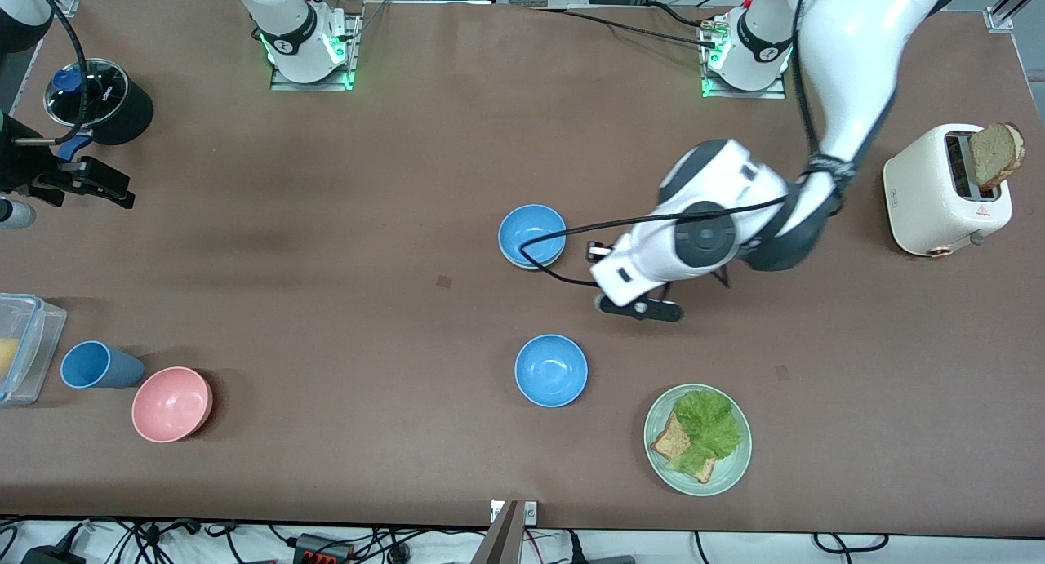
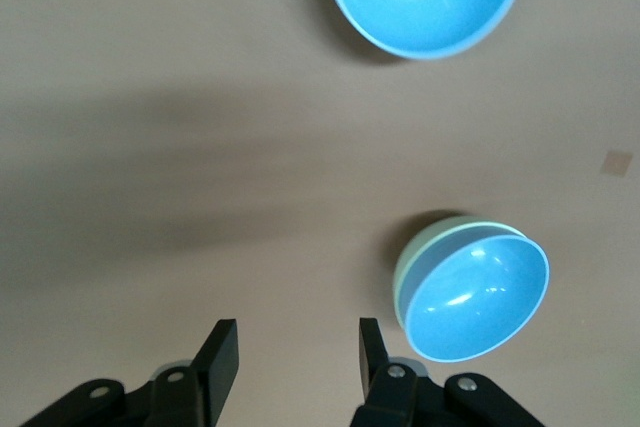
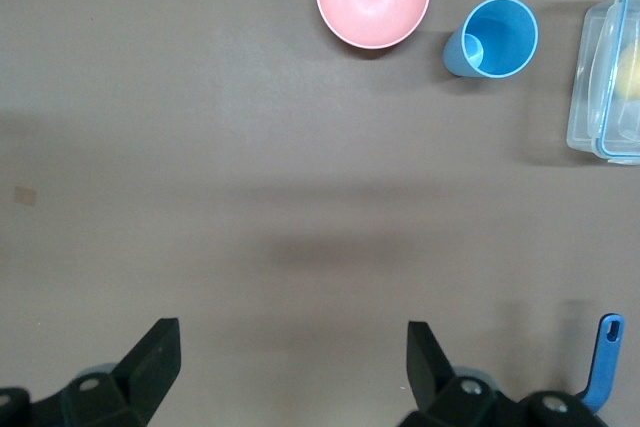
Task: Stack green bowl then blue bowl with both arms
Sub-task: 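Open the left gripper and withdraw it from the stacked bowls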
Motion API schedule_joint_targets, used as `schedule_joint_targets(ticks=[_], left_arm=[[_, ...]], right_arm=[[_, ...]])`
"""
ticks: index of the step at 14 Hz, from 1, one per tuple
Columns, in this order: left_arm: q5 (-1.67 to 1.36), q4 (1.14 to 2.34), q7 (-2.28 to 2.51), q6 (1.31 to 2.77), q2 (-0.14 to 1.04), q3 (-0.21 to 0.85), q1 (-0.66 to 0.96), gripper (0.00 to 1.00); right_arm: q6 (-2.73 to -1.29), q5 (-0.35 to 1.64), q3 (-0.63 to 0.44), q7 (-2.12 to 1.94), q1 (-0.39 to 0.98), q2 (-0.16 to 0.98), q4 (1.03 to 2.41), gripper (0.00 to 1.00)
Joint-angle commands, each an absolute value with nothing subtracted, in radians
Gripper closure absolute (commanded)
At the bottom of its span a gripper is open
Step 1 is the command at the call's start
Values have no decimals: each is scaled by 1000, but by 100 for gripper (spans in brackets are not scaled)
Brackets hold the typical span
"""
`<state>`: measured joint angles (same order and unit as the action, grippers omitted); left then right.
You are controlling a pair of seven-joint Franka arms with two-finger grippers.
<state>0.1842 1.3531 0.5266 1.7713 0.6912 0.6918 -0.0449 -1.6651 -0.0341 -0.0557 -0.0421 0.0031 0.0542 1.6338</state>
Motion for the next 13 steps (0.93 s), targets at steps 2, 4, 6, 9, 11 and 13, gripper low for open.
schedule_joint_targets(ticks=[2, 4, 6, 9, 11, 13], left_arm=[[179, 1355, 344, 1694, 617, 698, -185, 0], [181, 1353, 275, 1678, 583, 695, -228, 0], [179, 1353, 276, 1608, 548, 687, -236, 0], [201, 1258, 250, 1508, 528, 689, -300, 0], [192, 1232, 189, 1441, 516, 684, -322, 0], [189, 1250, 161, 1437, 427, 661, -318, 0]], right_arm=[[-1687, -23, -63, -57, 8, 29, 1654, 0], [-1697, -25, -63, -57, 8, 31, 1654, 0], [-1692, -25, -63, -57, 8, 31, 1654, 0], [-1694, -25, -63, -57, 8, 31, 1654, 0], [-1695, -25, -63, -57, 9, 31, 1654, 0], [-1695, -25, -63, -57, 8, 31, 1654, 0]])
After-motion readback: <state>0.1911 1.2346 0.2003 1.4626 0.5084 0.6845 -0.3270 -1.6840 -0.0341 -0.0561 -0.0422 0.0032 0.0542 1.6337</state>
